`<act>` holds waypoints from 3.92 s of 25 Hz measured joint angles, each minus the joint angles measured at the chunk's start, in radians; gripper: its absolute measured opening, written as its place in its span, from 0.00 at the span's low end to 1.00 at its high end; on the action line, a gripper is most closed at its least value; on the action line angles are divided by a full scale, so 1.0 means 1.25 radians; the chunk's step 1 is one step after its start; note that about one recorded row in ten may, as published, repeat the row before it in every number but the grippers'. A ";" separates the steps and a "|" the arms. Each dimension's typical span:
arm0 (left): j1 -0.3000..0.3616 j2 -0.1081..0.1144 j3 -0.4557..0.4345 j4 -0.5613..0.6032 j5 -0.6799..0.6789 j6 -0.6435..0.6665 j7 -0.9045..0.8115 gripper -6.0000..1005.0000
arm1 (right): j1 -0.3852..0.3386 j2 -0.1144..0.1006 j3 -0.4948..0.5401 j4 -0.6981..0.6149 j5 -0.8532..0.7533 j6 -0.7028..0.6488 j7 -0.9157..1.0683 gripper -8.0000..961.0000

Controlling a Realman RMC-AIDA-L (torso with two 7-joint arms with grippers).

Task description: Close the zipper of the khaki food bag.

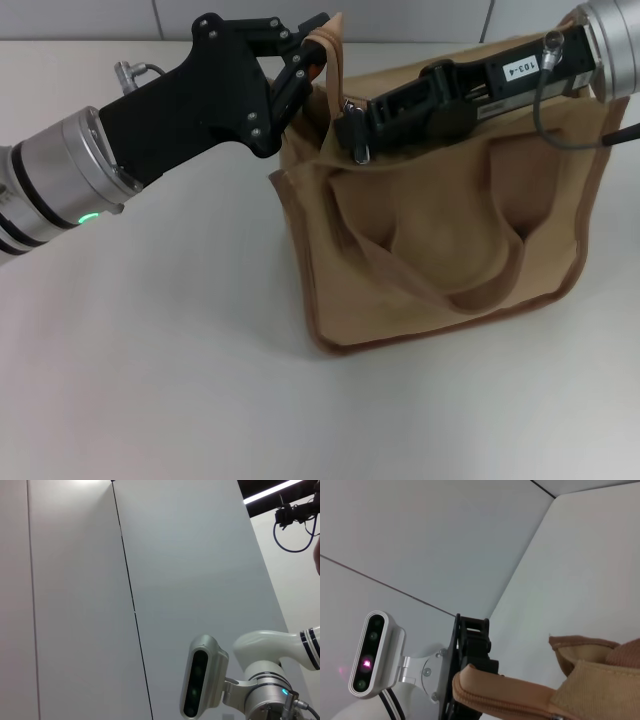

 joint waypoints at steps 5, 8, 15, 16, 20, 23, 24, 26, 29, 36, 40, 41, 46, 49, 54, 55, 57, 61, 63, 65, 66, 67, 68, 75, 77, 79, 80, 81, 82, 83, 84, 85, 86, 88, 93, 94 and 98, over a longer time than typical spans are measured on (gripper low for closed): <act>0.001 0.000 0.000 -0.002 0.000 0.001 0.000 0.04 | 0.000 0.000 0.000 0.000 -0.013 0.001 -0.006 0.30; 0.003 0.000 0.000 -0.002 0.000 0.001 0.000 0.04 | 0.000 0.001 0.000 0.000 -0.021 0.003 -0.012 0.20; 0.016 0.000 -0.001 -0.004 -0.013 -0.001 0.005 0.04 | -0.011 0.002 -0.001 -0.011 -0.021 0.005 -0.030 0.03; 0.019 0.000 -0.001 -0.004 -0.017 -0.001 0.006 0.04 | -0.013 0.003 -0.001 -0.014 -0.021 0.005 -0.033 0.02; 0.031 0.000 -0.001 -0.005 -0.032 -0.011 0.008 0.05 | -0.030 0.004 -0.001 -0.041 -0.019 -0.001 -0.038 0.01; 0.041 0.001 -0.001 -0.005 -0.040 -0.028 0.009 0.05 | -0.045 0.004 0.000 -0.067 -0.017 -0.008 -0.037 0.02; 0.045 0.001 -0.001 -0.005 -0.041 -0.032 0.009 0.05 | -0.050 0.004 0.002 -0.077 -0.017 -0.013 -0.037 0.02; 0.050 0.001 -0.001 -0.005 -0.043 -0.040 0.010 0.05 | -0.059 0.004 0.006 -0.093 -0.016 -0.020 -0.036 0.03; 0.059 0.001 -0.002 -0.005 -0.048 -0.053 0.011 0.05 | -0.070 0.004 0.008 -0.109 -0.015 -0.029 -0.036 0.03; 0.083 0.003 -0.002 -0.003 -0.077 -0.081 0.012 0.06 | -0.109 -0.004 0.025 -0.152 -0.012 -0.046 -0.042 0.05; 0.090 0.004 -0.002 -0.002 -0.084 -0.092 0.012 0.06 | -0.127 -0.011 0.065 -0.158 -0.012 -0.070 -0.056 0.06; 0.090 0.004 -0.002 -0.001 -0.086 -0.095 0.012 0.06 | -0.132 -0.013 0.074 -0.159 -0.012 -0.074 -0.060 0.06; 0.092 0.005 -0.002 -0.002 -0.091 -0.114 0.012 0.06 | -0.159 -0.028 0.104 -0.161 -0.012 -0.091 -0.073 0.08; 0.093 0.005 -0.002 -0.001 -0.093 -0.118 0.012 0.06 | -0.174 -0.034 0.125 -0.162 -0.014 -0.105 -0.080 0.09; 0.093 0.005 -0.012 0.000 -0.094 -0.118 0.012 0.07 | -0.200 -0.045 0.154 -0.164 -0.014 -0.125 -0.093 0.10; 0.093 0.005 -0.016 0.001 -0.094 -0.119 0.008 0.07 | -0.204 -0.047 0.159 -0.164 -0.014 -0.128 -0.096 0.10; 0.093 0.005 -0.018 0.002 -0.094 -0.120 0.007 0.07 | -0.214 -0.050 0.174 -0.164 -0.014 -0.137 -0.102 0.11; 0.093 0.005 -0.019 0.002 -0.094 -0.125 0.007 0.07 | -0.232 -0.058 0.194 -0.165 -0.015 -0.147 -0.115 0.12; 0.094 0.006 -0.020 0.002 -0.094 -0.125 0.008 0.07 | -0.240 -0.063 0.197 -0.164 -0.016 -0.148 -0.120 0.12; 0.095 0.006 -0.020 0.002 -0.095 -0.126 0.008 0.07 | -0.248 -0.068 0.198 -0.163 -0.016 -0.148 -0.122 0.13; 0.095 0.006 -0.020 0.002 -0.094 -0.126 0.008 0.07 | -0.252 -0.069 0.198 -0.163 -0.016 -0.149 -0.122 0.13; 0.095 0.006 -0.020 0.002 -0.094 -0.126 0.008 0.08 | -0.255 -0.070 0.199 -0.164 -0.015 -0.151 -0.123 0.13; 0.096 0.006 -0.020 0.002 -0.094 -0.126 0.007 0.08 | -0.256 -0.070 0.199 -0.164 -0.015 -0.152 -0.124 0.13; 0.094 0.004 -0.021 -0.004 -0.096 -0.124 0.004 0.08 | -0.253 -0.074 0.203 -0.156 -0.014 -0.168 -0.136 0.15; 0.093 0.004 -0.021 -0.004 -0.096 -0.122 0.003 0.08 | -0.254 -0.076 0.207 -0.147 -0.012 -0.177 -0.143 0.16; 0.093 0.003 -0.020 -0.005 -0.096 -0.121 0.003 0.08 | -0.255 -0.077 0.212 -0.144 -0.010 -0.182 -0.149 0.16; 0.092 0.003 -0.020 -0.005 -0.096 -0.121 0.003 0.08 | -0.256 -0.077 0.217 -0.143 -0.008 -0.185 -0.155 0.17; 0.092 0.003 -0.019 -0.005 -0.096 -0.121 0.003 0.08 | -0.259 -0.077 0.225 -0.142 -0.002 -0.191 -0.165 0.17; 0.092 0.003 -0.019 -0.005 -0.096 -0.121 0.003 0.08 | -0.262 -0.077 0.233 -0.139 0.004 -0.198 -0.175 0.17; 0.092 0.002 -0.019 -0.006 -0.096 -0.121 0.003 0.09 | -0.265 -0.077 0.241 -0.137 0.013 -0.205 -0.186 0.17; 0.092 0.002 -0.019 -0.006 -0.096 -0.121 0.003 0.09 | -0.268 -0.077 0.248 -0.136 0.019 -0.211 -0.196 0.18; 0.093 0.002 -0.019 -0.006 -0.096 -0.121 0.003 0.09 | -0.272 -0.077 0.255 -0.135 0.025 -0.218 -0.209 0.21; 0.094 0.002 -0.020 -0.006 -0.096 -0.121 0.003 0.09 | -0.278 -0.077 0.267 -0.135 0.032 -0.232 -0.235 0.25; 0.095 0.001 -0.021 -0.007 -0.096 -0.121 0.003 0.09 | -0.293 -0.074 0.293 -0.136 0.048 -0.260 -0.293 0.33; 0.098 0.003 -0.020 -0.015 -0.096 -0.119 0.002 0.09 | -0.355 -0.059 0.321 -0.129 0.131 -0.315 -0.481 0.54; 0.099 0.003 -0.018 -0.015 -0.096 -0.119 0.002 0.09 | -0.370 -0.054 0.321 -0.127 0.140 -0.326 -0.529 0.59; 0.104 0.004 -0.017 -0.016 -0.096 -0.119 -0.018 0.09 | -0.434 -0.028 0.311 -0.120 0.155 -0.346 -0.728 0.68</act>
